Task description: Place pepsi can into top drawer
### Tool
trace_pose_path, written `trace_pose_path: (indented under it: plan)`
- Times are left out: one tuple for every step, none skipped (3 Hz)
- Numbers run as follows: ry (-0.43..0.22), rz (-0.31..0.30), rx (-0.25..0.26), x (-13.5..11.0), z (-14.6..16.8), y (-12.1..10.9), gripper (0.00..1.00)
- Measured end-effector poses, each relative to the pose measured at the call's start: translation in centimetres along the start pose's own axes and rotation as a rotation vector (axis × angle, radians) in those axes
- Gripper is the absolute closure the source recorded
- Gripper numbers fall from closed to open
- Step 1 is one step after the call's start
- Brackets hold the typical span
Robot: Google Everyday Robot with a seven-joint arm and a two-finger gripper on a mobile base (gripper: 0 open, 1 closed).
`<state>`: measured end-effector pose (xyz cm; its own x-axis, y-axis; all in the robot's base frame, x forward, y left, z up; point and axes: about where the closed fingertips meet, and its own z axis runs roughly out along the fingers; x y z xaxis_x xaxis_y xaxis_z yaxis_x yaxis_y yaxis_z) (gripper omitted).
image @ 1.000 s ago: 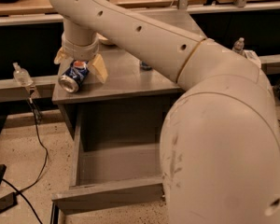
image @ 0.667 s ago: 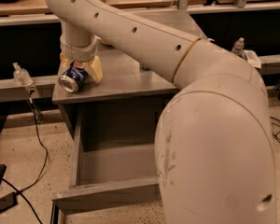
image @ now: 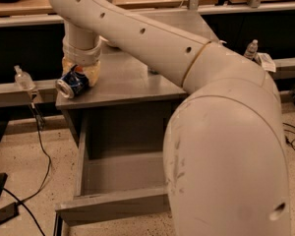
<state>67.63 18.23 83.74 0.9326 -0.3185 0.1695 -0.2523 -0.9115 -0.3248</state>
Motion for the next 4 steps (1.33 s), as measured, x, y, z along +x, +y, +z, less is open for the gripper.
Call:
trace_pose_path:
  plan:
    - [-0.057, 0.120, 0.061, 0.7, -3.0, 1.1, 0.77]
    - [-0.079, 0.228, 0.080, 1.2, -6.1, 2.4, 0.90]
    - [-0.083, 0.365, 0.019, 0.9, -9.2, 6.6, 0.83]
    - [-0.081, 0.488, -0.035, 0.0, -11.5, 10.7, 0.81]
